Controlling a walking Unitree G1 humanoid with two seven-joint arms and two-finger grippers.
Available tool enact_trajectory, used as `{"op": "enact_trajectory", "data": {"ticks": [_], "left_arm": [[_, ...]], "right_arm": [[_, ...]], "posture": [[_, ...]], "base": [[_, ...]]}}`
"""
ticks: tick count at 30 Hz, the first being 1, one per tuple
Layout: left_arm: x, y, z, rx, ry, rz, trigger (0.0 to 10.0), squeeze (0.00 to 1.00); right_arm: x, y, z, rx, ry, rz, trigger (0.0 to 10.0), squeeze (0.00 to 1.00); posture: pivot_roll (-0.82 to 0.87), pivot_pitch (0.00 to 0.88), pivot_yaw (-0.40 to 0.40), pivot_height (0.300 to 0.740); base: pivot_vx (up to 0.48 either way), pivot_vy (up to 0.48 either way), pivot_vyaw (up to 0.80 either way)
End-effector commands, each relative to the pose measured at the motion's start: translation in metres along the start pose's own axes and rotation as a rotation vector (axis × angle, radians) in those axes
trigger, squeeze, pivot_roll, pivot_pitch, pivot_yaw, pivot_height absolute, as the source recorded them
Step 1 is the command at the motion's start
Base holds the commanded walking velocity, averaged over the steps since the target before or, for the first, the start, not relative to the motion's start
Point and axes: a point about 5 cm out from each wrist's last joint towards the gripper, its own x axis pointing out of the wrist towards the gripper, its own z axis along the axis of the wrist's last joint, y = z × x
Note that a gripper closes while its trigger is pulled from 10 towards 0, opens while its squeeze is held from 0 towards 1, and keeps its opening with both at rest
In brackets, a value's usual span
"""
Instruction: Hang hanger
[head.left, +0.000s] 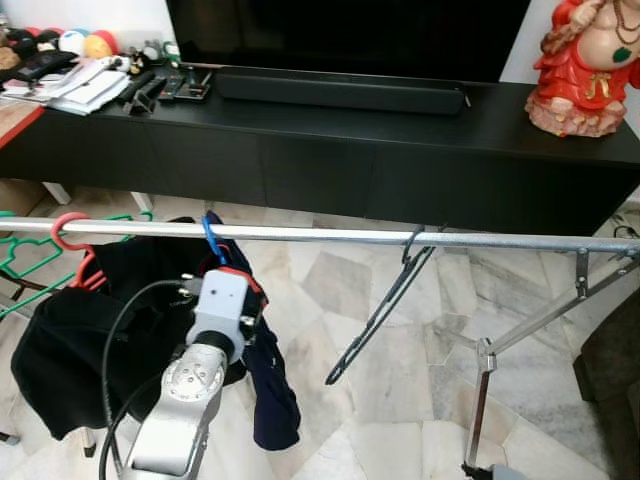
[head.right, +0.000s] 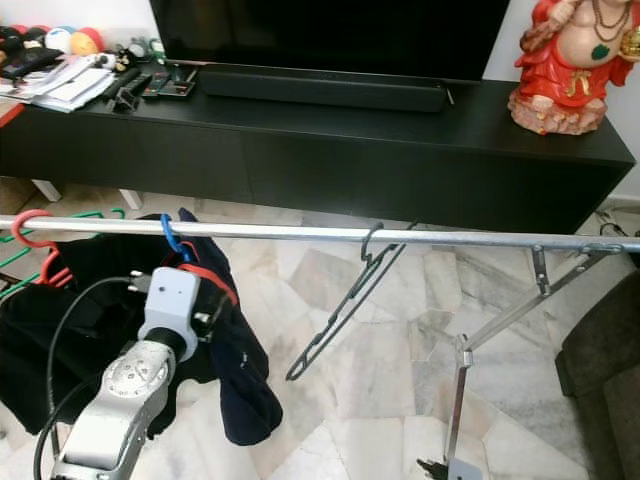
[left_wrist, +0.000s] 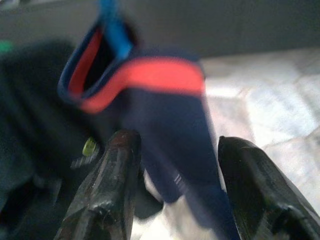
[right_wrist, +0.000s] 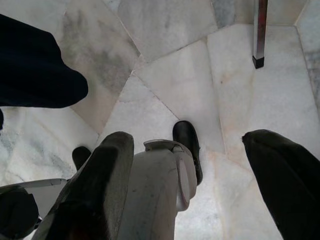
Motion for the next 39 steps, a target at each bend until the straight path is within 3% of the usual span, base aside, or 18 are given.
{"op": "enact_trajectory", "data": {"ticks": [1, 7, 14, 22, 25, 27, 30, 35, 37, 39], "left_arm": [[-0.004, 0.006, -0.01, 0.006, 0.062, 0.042, 10.0, 0.0], [-0.005, 0.005, -0.026, -0.022, 0.192, 0.047, 10.0, 0.0], [-0.007, 0.007, -0.035, 0.003, 0.276, 0.066, 10.0, 0.0], [-0.016, 0.016, -0.062, -0.012, 0.422, 0.08, 10.0, 0.0], [-0.017, 0.022, -0.065, -0.038, 0.431, 0.074, 10.0, 0.0], [-0.018, 0.024, -0.067, -0.01, 0.434, 0.043, 10.0, 0.0], [-0.018, 0.028, -0.066, -0.084, 0.424, 0.022, 10.0, 0.0], [-0.022, 0.027, -0.069, 0.0, 0.383, -0.099, 10.0, 0.0], [-0.028, 0.022, -0.074, 0.054, 0.346, -0.197, 10.0, 0.0], [-0.03, 0.02, -0.076, 0.06, 0.339, -0.225, 10.0, 0.0]], "right_arm": [[-0.002, -0.003, -0.007, 0.011, 0.019, -0.009, 10.0, 0.0], [-0.002, -0.003, -0.007, 0.007, 0.024, -0.004, 10.0, 0.0], [-0.002, -0.002, -0.007, 0.003, 0.025, -0.002, 10.0, 0.0], [-0.001, -0.001, -0.007, -0.013, 0.032, 0.005, 10.0, 0.0], [-0.002, -0.002, -0.007, -0.018, 0.033, 0.007, 10.0, 0.0], [-0.002, -0.002, -0.007, -0.021, 0.034, 0.007, 10.0, 0.0], [-0.002, -0.002, -0.007, -0.026, 0.037, 0.008, 10.0, 0.0], [-0.002, -0.002, -0.007, -0.032, 0.039, 0.011, 10.0, 0.0], [-0.002, -0.002, -0.006, -0.035, 0.039, 0.012, 10.0, 0.0], [-0.002, -0.002, -0.006, -0.035, 0.039, 0.012, 10.0, 0.0]], "posture": [[-0.04, 0.222, 0.002, 0.74], [-0.04, 0.227, 0.0, 0.74], [-0.04, 0.229, 0.002, 0.74], [-0.04, 0.228, 0.005, 0.74], [-0.04, 0.229, 0.005, 0.74], [-0.03, 0.229, 0.004, 0.74], [-0.04, 0.234, 0.003, 0.74], [-0.04, 0.235, 0.003, 0.74], [-0.04, 0.234, 0.003, 0.74], [-0.04, 0.235, 0.004, 0.74]], "base": [[0.0, 0.0, 0.0], [0.0, 0.0, 0.0], [0.0, 0.0, 0.0], [0.0, 0.0, 0.0], [0.0, 0.0, 0.0], [0.0, 0.0, 0.0], [0.0, 0.0, 0.0], [0.0, 0.0, 0.0], [0.0, 0.0, 0.0], [0.0, 0.0, 0.0]]}}
